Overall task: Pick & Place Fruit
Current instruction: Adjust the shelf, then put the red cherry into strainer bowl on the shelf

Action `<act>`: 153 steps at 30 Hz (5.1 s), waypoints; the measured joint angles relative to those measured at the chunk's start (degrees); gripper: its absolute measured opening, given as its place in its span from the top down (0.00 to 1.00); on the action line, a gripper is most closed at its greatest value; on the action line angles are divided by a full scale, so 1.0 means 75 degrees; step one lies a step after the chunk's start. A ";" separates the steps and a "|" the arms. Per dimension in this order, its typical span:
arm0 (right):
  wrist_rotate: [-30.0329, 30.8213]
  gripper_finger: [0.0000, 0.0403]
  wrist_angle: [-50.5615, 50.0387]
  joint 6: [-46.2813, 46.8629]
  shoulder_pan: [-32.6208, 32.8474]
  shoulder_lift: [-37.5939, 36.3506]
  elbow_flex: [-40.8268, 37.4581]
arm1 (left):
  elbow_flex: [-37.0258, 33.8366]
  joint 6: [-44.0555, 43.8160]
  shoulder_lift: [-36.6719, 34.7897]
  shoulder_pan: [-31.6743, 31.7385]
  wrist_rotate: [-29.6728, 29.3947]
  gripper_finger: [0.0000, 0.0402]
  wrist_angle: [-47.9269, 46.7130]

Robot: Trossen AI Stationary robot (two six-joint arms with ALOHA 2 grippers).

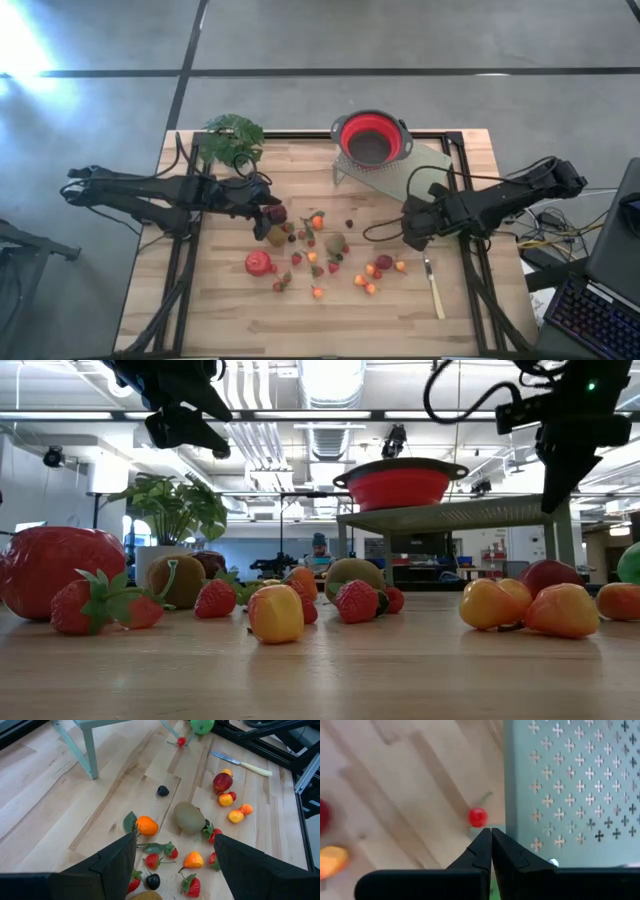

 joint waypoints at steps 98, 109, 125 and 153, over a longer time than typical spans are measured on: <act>0.1156 0.47 0.2720 0.6216 0.0939 0.1938 -0.2044 | 0.0009 0.0000 0.0000 0.0002 -0.0001 0.32 0.0016; 0.1561 0.50 0.3371 0.5943 0.0845 0.1935 -0.2518 | 0.0006 0.0000 0.0000 0.0001 -0.0001 0.32 0.0015; 0.1506 0.63 0.3953 0.5400 0.0813 0.1938 -0.2531 | 0.0003 0.0000 0.0000 0.0000 0.0000 0.32 0.0016; 0.0896 0.75 0.4102 0.3416 0.0932 0.1622 -0.1470 | -0.0003 0.0000 0.0000 0.0003 0.0001 0.32 0.0019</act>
